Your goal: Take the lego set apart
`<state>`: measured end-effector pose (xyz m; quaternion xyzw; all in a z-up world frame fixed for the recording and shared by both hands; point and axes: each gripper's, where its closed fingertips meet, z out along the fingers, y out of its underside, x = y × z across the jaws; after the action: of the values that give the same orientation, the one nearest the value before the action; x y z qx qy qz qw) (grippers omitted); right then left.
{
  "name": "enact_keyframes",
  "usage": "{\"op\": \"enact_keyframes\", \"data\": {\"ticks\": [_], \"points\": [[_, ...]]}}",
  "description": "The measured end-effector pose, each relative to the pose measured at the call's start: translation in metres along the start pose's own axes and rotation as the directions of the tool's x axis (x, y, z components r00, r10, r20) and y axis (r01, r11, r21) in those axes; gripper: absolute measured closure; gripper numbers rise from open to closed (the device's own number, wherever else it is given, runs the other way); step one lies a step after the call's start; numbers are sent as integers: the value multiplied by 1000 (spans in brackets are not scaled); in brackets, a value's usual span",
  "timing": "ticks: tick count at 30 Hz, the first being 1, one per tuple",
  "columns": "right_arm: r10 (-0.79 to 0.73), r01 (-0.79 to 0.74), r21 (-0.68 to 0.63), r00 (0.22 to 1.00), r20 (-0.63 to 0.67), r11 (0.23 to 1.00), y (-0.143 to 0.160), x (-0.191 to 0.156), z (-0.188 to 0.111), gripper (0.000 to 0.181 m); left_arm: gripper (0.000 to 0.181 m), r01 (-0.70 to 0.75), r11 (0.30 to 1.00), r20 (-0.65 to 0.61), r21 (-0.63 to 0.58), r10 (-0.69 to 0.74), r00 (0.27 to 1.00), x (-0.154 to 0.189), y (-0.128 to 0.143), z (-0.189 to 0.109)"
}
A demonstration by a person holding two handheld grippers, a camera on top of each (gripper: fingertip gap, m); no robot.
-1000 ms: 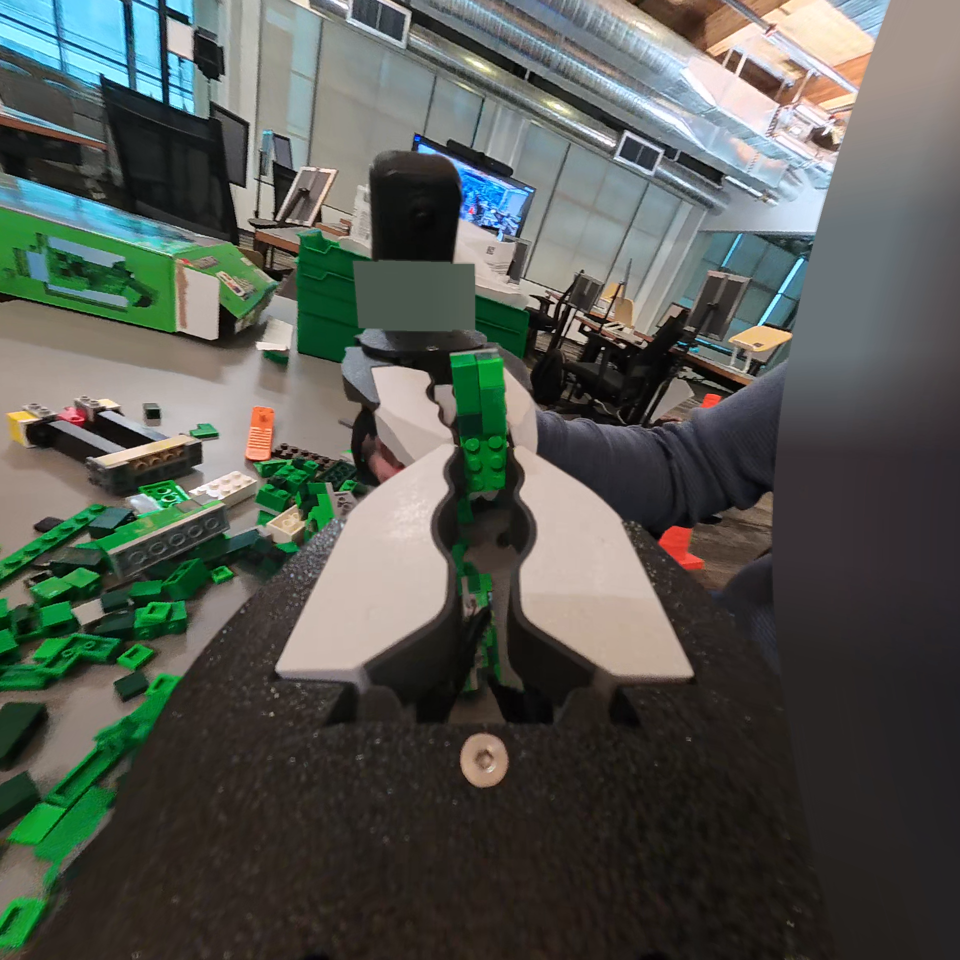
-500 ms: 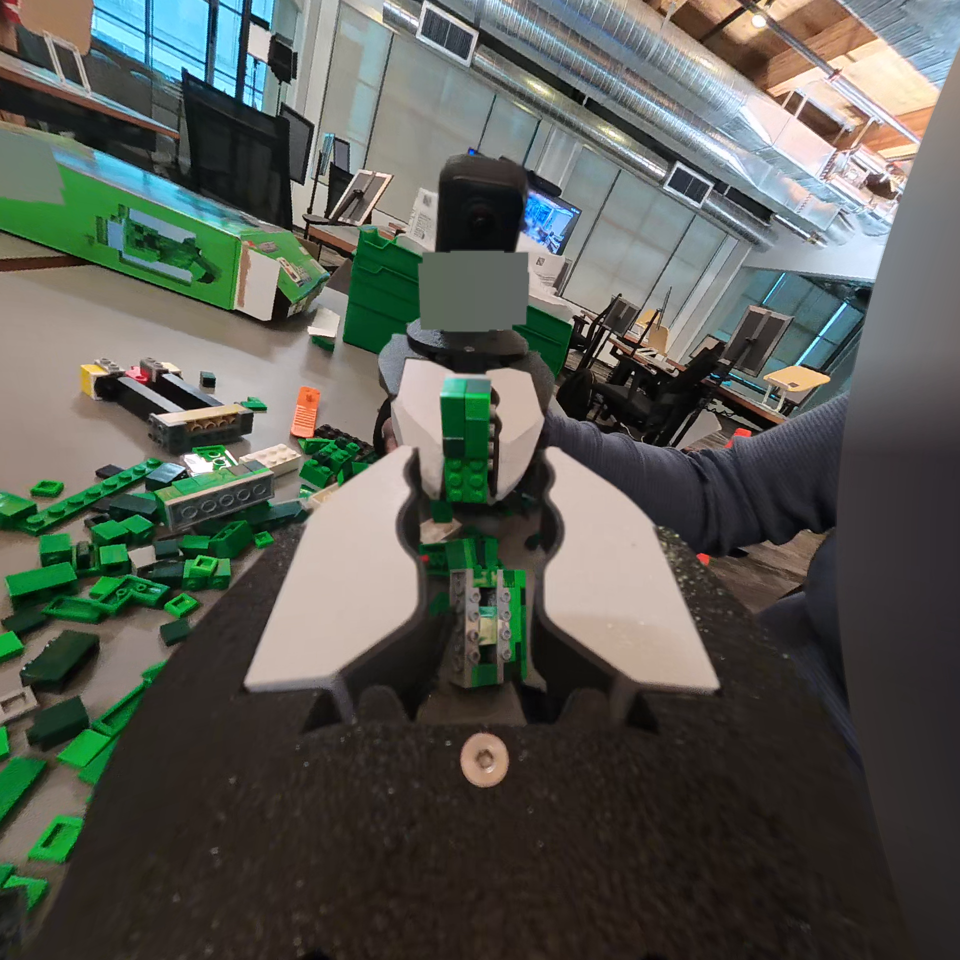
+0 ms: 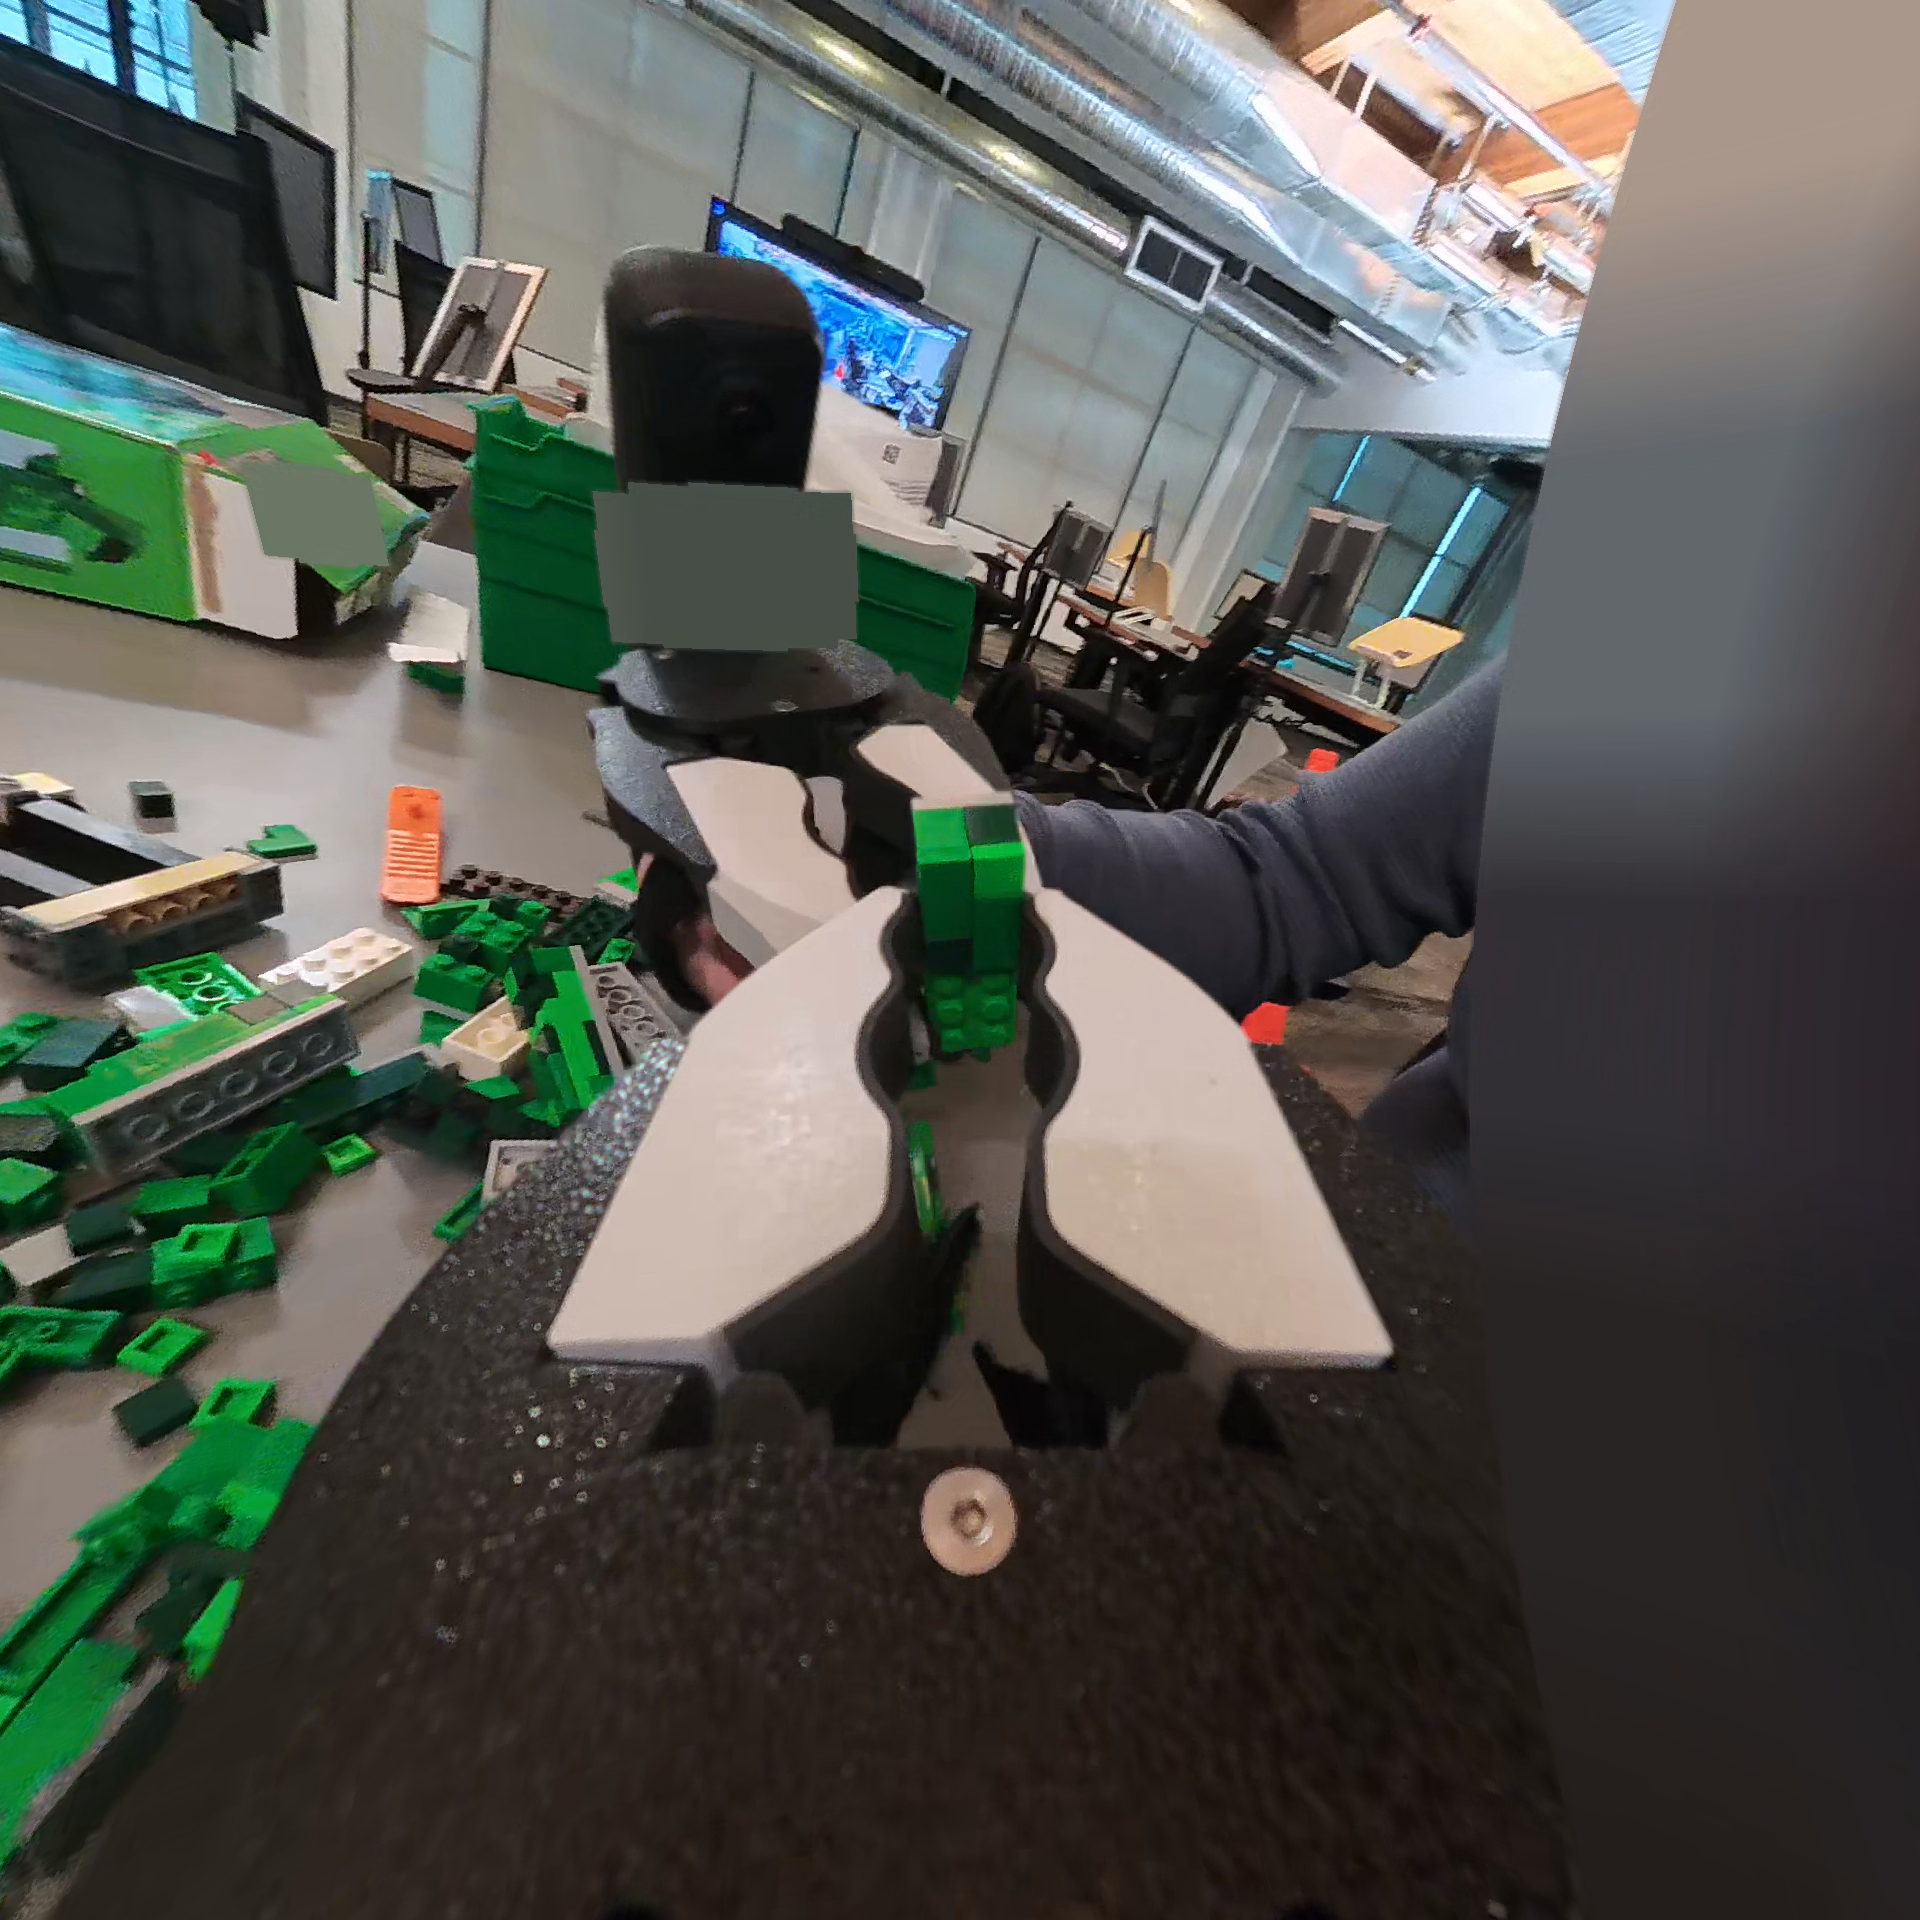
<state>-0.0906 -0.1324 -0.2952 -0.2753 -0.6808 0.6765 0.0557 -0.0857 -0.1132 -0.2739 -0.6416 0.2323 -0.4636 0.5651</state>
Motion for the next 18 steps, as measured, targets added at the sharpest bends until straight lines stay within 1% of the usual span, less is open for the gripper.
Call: {"op": "enact_keyframes", "data": {"ticks": [4, 7, 10, 12, 14, 16, 18], "points": [[31, -32, 17, 998, 63, 999, -1, -2, 0, 162, 164, 24, 1000, -36, 12, -24, 999, 2, 0, -1], [44, -46, 29, 997, 71, 999, -3, 0, 0, 162, 164, 35, 999, -33, 32, -34, 999, -1, -2, -2], [38, -35, 71, 999, -38, 997, -7, 16, -6, 163, 163, 13, 996, 88, 87, -20, 996, -17, -8, -7], [29, -20, 67, 990, -140, 998, -7, 28, -8, 164, 164, -1, 998, 174, 71, -11, 985, -29, -7, -11], [21, -13, 34, 974, -226, 999, -5, 37, -8, 151, 163, -20, 999, 224, 40, 11, 975, -34, -4, -12], [-13, 9, -16, 969, -248, 1000, -1, 37, -6, 163, 163, -29, 999, 222, 20, 24, 975, -33, -2, -9], [-46, 43, -19, 977, -206, 999, -3, 28, -4, 164, 163, -24, 999, 161, 30, 19, 987, -23, -5, -7]]}}
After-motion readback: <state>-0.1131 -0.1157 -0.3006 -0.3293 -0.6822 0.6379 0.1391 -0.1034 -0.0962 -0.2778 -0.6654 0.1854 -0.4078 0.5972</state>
